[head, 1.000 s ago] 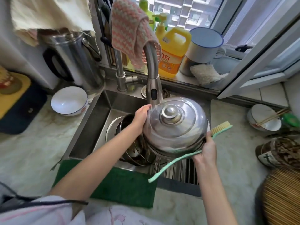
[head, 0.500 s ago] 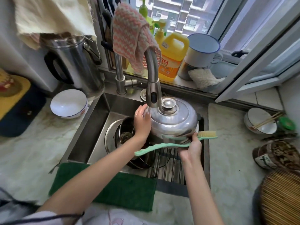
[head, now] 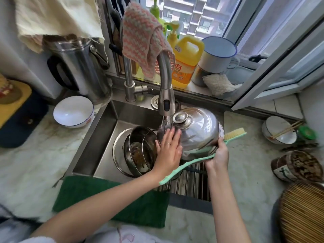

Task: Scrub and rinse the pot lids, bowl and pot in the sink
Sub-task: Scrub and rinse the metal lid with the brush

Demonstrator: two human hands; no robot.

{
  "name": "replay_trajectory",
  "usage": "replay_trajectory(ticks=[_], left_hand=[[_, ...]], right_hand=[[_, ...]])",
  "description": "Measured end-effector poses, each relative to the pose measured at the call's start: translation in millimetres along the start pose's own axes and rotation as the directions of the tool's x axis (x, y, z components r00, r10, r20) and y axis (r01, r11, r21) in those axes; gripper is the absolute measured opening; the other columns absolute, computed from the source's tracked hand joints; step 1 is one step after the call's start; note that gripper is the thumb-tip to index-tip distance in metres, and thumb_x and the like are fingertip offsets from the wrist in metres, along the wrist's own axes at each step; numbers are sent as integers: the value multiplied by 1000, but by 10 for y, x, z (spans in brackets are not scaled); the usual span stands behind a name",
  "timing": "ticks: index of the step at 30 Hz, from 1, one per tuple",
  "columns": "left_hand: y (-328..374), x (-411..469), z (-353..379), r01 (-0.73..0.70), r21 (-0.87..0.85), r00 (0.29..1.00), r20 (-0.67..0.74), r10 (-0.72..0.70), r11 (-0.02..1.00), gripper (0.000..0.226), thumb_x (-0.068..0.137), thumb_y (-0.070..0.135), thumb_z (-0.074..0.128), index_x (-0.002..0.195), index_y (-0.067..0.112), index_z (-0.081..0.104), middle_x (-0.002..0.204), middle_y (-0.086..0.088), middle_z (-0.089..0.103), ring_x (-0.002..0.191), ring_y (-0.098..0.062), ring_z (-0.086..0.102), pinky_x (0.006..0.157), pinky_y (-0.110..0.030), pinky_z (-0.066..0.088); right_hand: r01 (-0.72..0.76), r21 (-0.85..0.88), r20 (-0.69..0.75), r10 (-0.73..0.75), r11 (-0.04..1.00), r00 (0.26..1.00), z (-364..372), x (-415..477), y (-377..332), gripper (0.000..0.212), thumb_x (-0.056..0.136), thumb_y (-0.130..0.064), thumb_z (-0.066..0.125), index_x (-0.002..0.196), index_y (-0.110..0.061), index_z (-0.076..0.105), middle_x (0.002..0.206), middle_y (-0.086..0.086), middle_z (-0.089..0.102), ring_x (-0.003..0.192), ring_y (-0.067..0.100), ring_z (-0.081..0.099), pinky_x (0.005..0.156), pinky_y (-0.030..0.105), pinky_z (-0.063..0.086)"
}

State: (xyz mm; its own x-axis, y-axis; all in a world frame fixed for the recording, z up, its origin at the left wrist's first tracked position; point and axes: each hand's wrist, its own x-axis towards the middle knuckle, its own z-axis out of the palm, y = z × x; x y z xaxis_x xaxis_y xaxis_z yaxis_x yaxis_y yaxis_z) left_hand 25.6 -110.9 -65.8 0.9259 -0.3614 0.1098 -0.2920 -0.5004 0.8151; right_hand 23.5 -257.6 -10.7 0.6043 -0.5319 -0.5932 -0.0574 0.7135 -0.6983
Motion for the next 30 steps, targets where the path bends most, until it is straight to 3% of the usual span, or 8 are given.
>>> replay_trajectory(ticks=[4,6,11,16,21,23,27,30], left_hand=[[-44,-44,-41,-387,181,922,66,382,904,56,102,35,23,150,7,13,159,-9,11,147,-19,6,120,-40,6],[28,64,-85,-411,121,912,67,405,904,57,101,34,28,150,9,13,158,-6,13,147,-16,8,120,-38,10],[276,494,-179,27,-38,997,-66,-30,999,54,98,32,38,149,20,26,156,2,24,143,-7,16,118,-29,10],[29,949,-445,525,-306,823,-57,-566,794,39,96,26,36,114,1,59,119,-19,58,114,-33,52,96,-39,41],[179,506,-163,391,-125,907,-115,-405,912,30,93,23,47,122,18,56,146,-2,37,140,-20,24,115,-40,21],[152,467,-132,314,-82,930,-172,-324,946,23,92,18,49,107,20,67,139,2,47,140,-17,26,116,-39,20],[-90,836,-381,506,-418,809,-74,-583,755,37,77,33,40,83,15,71,108,-10,66,112,-29,53,95,-37,41],[8,736,-265,497,-246,847,-72,-527,832,26,89,23,45,96,14,67,118,-7,60,120,-23,44,98,-31,35]], right_hand=[[58,-201,72,-44,978,996,99,-50,-104,24,101,-30,42,99,-10,57,97,12,67,88,24,67,80,42,55],[94,-287,138,-56,953,989,179,-94,-79,23,101,-27,43,95,-12,59,88,9,67,81,23,68,77,40,56],[98,-459,244,19,883,970,361,-150,144,24,100,-21,43,106,-7,62,98,11,70,90,24,68,80,38,55],[124,-655,267,75,746,961,531,-173,243,20,96,-15,50,102,-3,65,89,10,67,80,21,64,73,31,50],[86,-701,169,48,708,985,616,-183,424,15,91,-9,54,83,-14,66,81,8,64,78,21,59,67,29,43],[70,-683,153,48,727,987,569,-217,458,15,91,-9,54,85,-13,67,79,6,64,75,19,59,64,27,44],[58,-708,134,52,703,990,492,-236,462,24,95,-14,51,104,6,61,84,13,54,71,22,53,60,27,41],[97,-727,139,7,680,990,505,-242,470,24,94,-13,51,105,5,61,83,13,55,75,23,52,65,30,40]])
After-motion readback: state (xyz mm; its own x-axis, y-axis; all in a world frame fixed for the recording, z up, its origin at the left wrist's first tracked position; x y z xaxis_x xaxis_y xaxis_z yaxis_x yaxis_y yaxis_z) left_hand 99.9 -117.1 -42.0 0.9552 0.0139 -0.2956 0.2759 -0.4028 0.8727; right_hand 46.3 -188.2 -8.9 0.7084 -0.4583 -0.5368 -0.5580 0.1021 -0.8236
